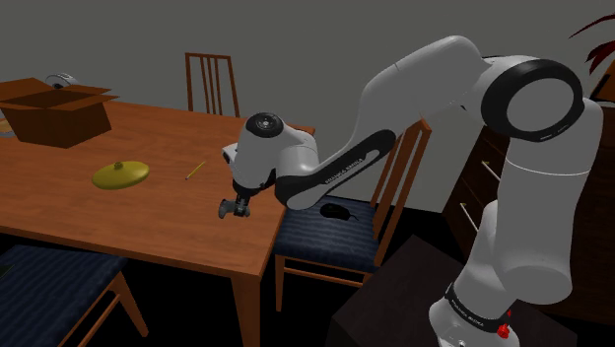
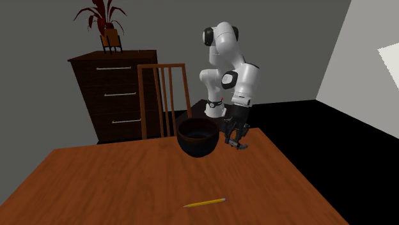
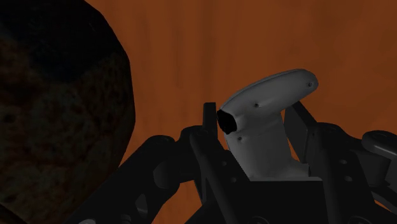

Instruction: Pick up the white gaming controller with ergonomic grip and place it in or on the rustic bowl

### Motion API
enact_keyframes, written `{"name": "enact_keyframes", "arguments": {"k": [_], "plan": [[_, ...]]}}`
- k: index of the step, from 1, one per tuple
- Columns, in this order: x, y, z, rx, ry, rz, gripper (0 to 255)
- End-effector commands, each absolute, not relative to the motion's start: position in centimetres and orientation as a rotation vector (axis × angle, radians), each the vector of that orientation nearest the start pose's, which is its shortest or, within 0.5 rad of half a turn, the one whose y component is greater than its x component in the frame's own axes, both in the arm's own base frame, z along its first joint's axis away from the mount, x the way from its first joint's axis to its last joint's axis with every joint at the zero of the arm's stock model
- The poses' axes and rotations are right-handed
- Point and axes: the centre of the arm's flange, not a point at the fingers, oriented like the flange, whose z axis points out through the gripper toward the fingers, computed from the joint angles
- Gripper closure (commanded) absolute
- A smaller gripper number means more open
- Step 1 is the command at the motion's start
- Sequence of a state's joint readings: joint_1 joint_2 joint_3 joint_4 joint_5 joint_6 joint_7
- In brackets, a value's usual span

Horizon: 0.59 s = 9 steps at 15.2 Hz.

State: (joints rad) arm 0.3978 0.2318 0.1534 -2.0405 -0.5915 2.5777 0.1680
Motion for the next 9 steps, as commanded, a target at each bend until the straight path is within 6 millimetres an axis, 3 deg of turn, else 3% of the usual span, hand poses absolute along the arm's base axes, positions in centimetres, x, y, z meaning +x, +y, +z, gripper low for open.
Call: {"name": "enact_keyframes", "arguments": {"k": [1, 9], "plan": [[51.8, 32.7, 35.9, -3.013, -1.332, -0.678, 255], [51.8, 32.7, 40.2, -3.013, -1.332, -0.678, 255]]}}
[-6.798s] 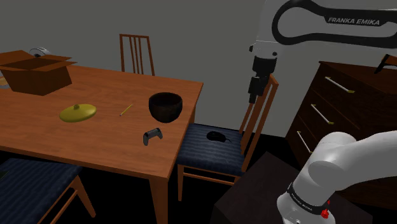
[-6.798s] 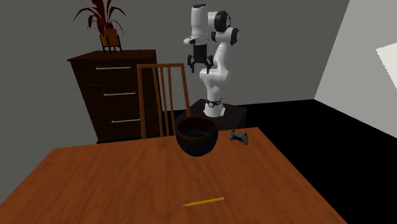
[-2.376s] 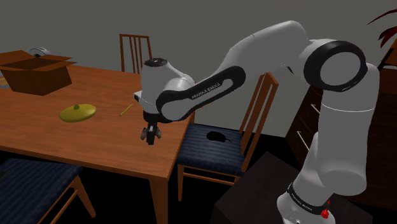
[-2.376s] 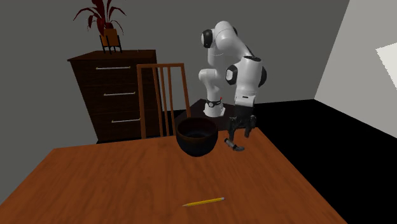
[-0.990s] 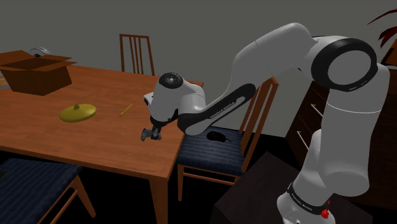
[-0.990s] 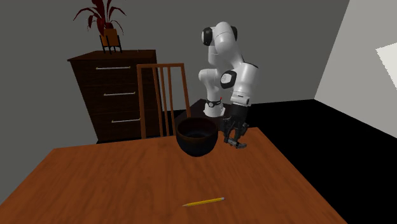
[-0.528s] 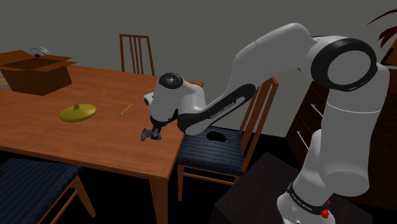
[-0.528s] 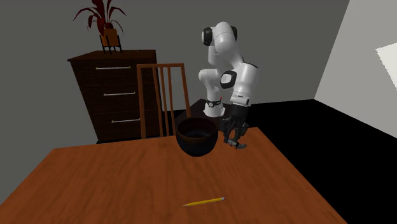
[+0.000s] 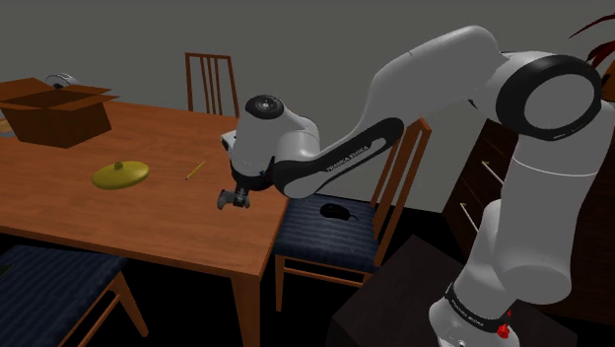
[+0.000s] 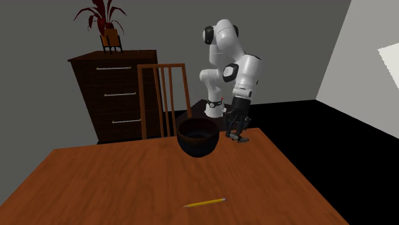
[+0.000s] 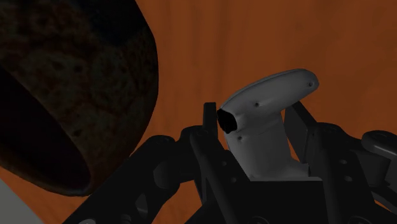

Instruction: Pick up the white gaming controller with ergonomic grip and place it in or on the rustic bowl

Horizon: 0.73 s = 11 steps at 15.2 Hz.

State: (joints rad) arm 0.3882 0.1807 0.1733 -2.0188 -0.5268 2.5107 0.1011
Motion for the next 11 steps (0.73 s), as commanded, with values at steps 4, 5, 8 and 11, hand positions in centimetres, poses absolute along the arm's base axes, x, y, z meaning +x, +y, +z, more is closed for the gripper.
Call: {"name": "enact_keyframes", "arguments": {"k": [4, 5, 8, 11], "plan": [[51.8, 32.7, 42.3, -3.013, -1.332, -0.678, 255], [51.8, 32.7, 42.8, -3.013, -1.332, -0.678, 255], [51.8, 32.7, 44.4, -3.013, -1.332, -0.678, 255], [51.8, 32.7, 46.0, -3.013, -1.332, -0.678, 255]]}}
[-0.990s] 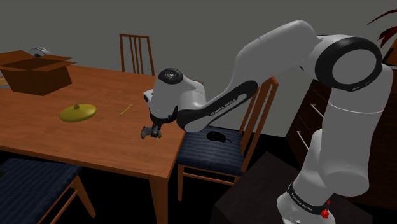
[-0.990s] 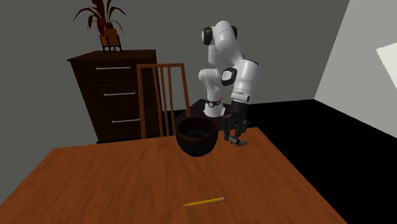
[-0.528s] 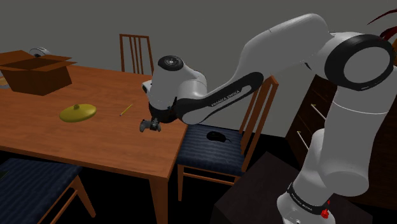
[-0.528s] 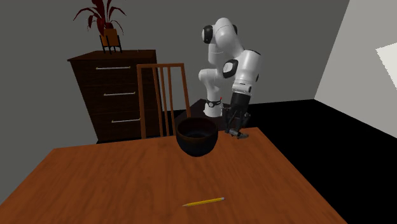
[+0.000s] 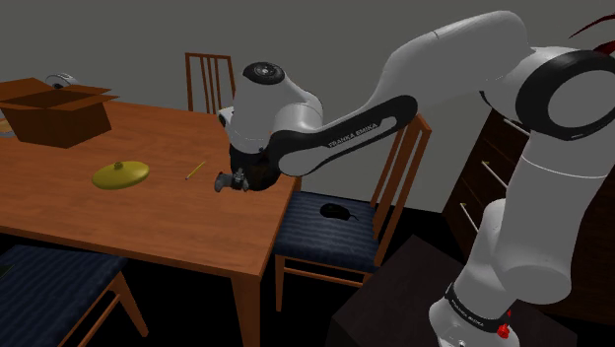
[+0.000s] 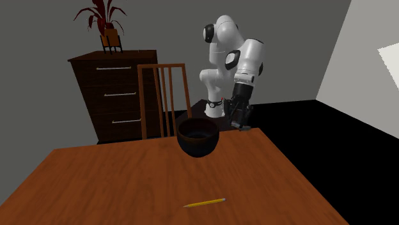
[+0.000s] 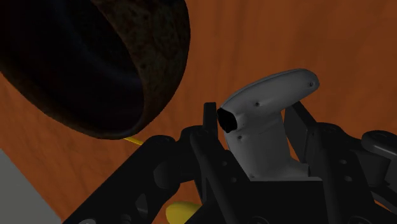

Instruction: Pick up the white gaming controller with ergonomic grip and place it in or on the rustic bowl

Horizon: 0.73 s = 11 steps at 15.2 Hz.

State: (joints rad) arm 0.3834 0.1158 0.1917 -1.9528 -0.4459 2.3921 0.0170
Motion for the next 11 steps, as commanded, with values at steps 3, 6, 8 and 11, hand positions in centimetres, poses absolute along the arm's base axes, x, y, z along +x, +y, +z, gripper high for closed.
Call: {"name": "enact_keyframes", "arguments": {"k": [3, 6, 8, 11], "plan": [[51.8, 32.7, 47.5, -3.013, -1.332, -0.678, 255], [51.8, 32.7, 49.1, -3.013, -1.332, -0.678, 255], [51.8, 32.7, 50.2, -3.013, -1.332, -0.678, 255], [51.8, 32.7, 51.8, -3.013, -1.332, -0.678, 255]]}}
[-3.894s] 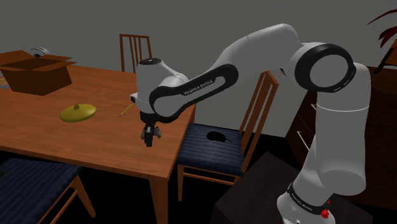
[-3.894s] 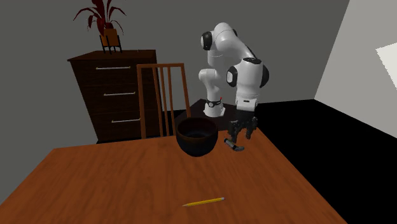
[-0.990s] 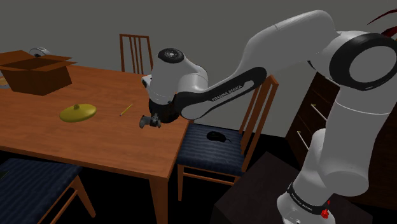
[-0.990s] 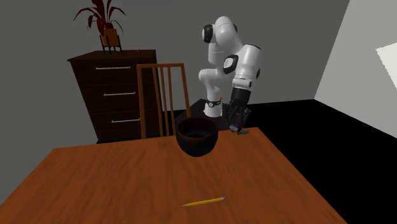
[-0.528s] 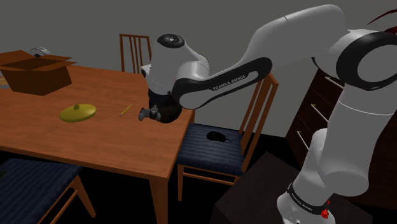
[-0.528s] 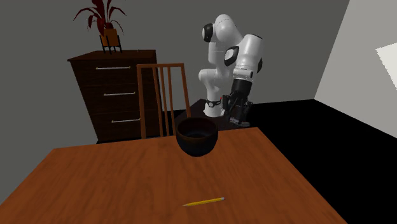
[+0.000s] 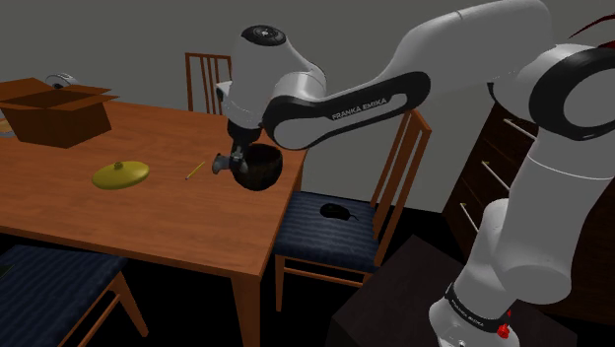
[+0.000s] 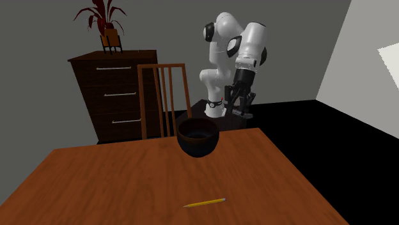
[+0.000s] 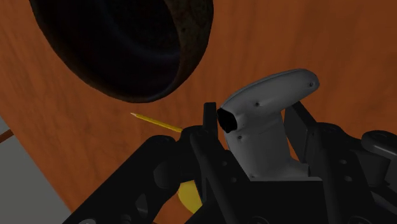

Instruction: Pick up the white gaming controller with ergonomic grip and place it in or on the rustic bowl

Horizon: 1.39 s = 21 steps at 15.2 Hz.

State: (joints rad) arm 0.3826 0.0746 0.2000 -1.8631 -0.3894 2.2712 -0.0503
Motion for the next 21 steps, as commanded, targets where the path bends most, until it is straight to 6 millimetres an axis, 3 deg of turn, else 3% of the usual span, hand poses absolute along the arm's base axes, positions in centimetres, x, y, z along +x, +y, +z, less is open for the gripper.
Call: {"name": "enact_keyframes", "arguments": {"k": [1, 7, 20, 21], "plan": [[51.8, 32.7, 52.3, -3.013, -1.332, -0.678, 255], [51.8, 32.7, 55.0, -3.013, -1.332, -0.678, 255], [61.1, 18.0, 56.2, -3.013, -1.332, -0.678, 255], [61.1, 18.0, 55.6, -3.013, -1.332, -0.678, 255]]}}
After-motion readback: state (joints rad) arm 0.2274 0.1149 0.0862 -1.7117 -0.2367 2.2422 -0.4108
